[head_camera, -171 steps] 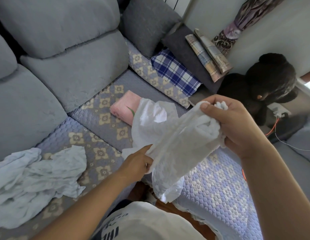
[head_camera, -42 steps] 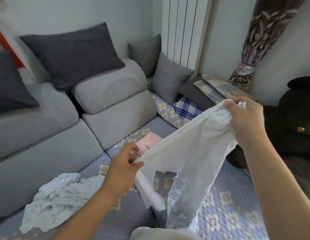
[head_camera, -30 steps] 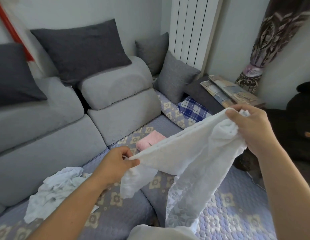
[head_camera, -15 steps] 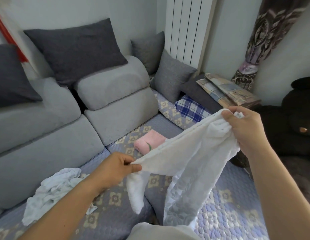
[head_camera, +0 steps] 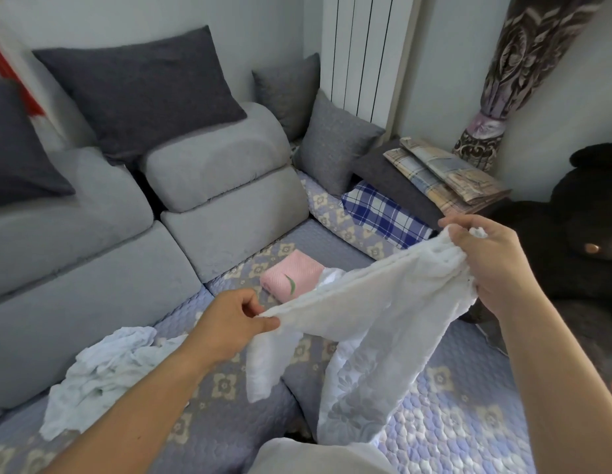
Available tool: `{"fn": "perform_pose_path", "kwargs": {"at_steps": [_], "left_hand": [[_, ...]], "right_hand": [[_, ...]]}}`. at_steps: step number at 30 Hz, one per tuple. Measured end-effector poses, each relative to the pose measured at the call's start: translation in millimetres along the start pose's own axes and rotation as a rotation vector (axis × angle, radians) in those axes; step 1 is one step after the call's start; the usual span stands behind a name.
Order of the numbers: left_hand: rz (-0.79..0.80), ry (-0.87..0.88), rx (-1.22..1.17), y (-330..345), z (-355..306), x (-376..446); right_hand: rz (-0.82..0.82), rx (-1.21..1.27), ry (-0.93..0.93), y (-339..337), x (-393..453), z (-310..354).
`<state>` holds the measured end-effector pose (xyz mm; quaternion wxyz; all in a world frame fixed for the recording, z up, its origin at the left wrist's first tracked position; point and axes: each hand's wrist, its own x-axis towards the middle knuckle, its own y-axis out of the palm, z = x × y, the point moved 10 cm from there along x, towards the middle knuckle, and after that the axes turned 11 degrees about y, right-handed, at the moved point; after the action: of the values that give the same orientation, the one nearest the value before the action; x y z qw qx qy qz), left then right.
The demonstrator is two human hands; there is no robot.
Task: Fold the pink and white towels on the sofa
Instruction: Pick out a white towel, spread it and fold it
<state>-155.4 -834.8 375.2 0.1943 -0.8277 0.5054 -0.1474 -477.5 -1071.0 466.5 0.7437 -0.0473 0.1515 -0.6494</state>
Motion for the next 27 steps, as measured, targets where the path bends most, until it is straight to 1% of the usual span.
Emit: {"fn": "perform_pose_path", "kwargs": {"at_steps": [2,3,5,7,8,9,10,11,13,14,17,18,20,22,25,27], "left_hand": [[0.121,0.004,-0.017,13.9,-11.8,-1.2],[0.194,0.015,-0.011,22.4,-20.8,-2.0],[0.31,0.076,0.037,39.4,-44.8,-1.3],[0.346,0.197,0.105,52.8,-75.0,3.8],[0.343,0.26,0.138,58.3,-87.6,6.9],[0.331,0.31,0.17,62.5,-97.4,9.6],[0.308,0.335,0.182,64.0,-102.5,11.9],[0.269,0.334,0.159,63.4,-103.2,13.8],[0.175,0.282,0.013,59.8,-93.2,13.5],[0.155,0.255,-0.086,60.9,-86.5,10.9],[0.179,0.23,-0.381,79.7,-71.2,-3.0],[0.159,0.221,-0.467,84.8,-65.6,-7.9],[0.071,0.186,-0.589,88.8,-50.9,-15.4],[0.026,0.171,-0.601,92.2,-41.4,-21.2],[0.015,0.199,-0.466,95.0,-46.9,-23.1],[-0.03,0.23,-0.382,91.0,-54.7,-19.2]], "right_hand": [[0.059,-0.098,-0.046,7.9,-7.6,9.4],[0.121,-0.186,-0.103,17.0,-16.0,18.9],[0.367,-0.49,-0.241,58.0,-44.1,32.5],[0.624,-0.82,-0.365,114.0,-85.2,24.2],[0.701,-0.953,-0.414,135.7,-101.9,13.1],[0.739,-1.048,-0.462,153.0,-114.0,3.1],[0.73,-1.093,-0.498,165.3,-117.8,-1.7],[0.702,-1.105,-0.516,169.7,-117.0,-1.7],[0.655,-1.085,-0.502,163.9,-109.1,0.5],[0.648,-1.045,-0.475,159.1,-104.3,0.6],[0.631,-0.898,-0.445,148.8,-97.8,3.7],[0.633,-0.865,-0.445,147.1,-96.2,3.3],[0.641,-0.813,-0.426,142.6,-90.8,3.9],[0.636,-0.749,-0.403,137.4,-84.9,7.9],[0.6,-0.701,-0.417,137.4,-81.6,12.3],[0.586,-0.676,-0.427,140.1,-81.2,13.9]]}}
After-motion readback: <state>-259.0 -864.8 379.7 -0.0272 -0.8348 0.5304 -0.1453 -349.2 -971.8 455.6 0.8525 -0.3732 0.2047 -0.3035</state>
